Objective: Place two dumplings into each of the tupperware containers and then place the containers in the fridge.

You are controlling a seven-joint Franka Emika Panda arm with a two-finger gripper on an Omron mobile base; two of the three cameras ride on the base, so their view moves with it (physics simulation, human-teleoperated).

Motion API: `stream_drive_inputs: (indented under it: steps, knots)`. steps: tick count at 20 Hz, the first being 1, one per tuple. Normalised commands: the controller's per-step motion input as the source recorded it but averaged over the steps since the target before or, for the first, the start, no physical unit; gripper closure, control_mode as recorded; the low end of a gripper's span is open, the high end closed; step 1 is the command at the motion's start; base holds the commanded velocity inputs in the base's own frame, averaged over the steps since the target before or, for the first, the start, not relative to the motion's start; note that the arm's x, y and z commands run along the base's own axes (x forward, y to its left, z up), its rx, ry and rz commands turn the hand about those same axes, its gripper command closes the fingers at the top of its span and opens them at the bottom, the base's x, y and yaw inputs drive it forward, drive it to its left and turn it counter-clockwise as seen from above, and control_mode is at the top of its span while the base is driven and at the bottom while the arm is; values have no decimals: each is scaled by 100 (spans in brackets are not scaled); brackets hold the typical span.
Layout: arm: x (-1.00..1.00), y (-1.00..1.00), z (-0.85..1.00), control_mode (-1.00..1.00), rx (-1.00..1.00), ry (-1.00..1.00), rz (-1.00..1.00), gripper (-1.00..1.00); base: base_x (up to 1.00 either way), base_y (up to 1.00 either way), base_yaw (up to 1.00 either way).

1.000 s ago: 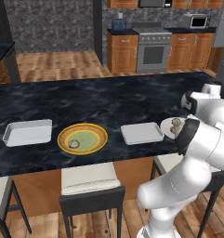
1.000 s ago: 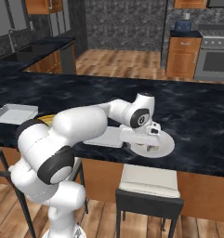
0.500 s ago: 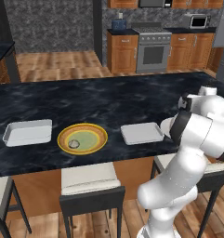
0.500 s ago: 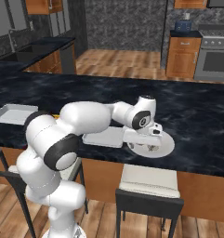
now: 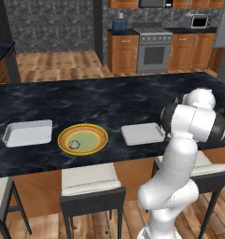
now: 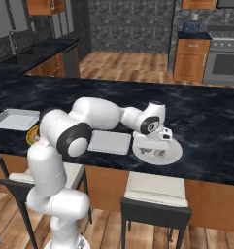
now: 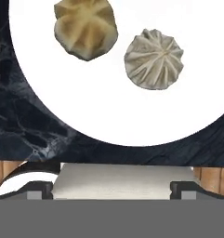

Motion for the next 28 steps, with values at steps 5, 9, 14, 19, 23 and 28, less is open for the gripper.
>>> stream_drive_inputs:
  steps: [5,9,14,19,23,28]
  knots:
    - [22,-35,-23,-100,0,0,0,-100,0,0,0]
    - [5,-4,-30,-100,0,0,0,-100,0,0,0]
    - [25,0,-21,-100,0,0,0,-100,0,0,0]
    - [31,0,-6,-100,0,0,0,-100,0,0,0]
    - [34,0,-12,-100,0,0,0,-100,0,0,0]
    - [27,0,-19,-100,0,0,0,-100,0,0,0]
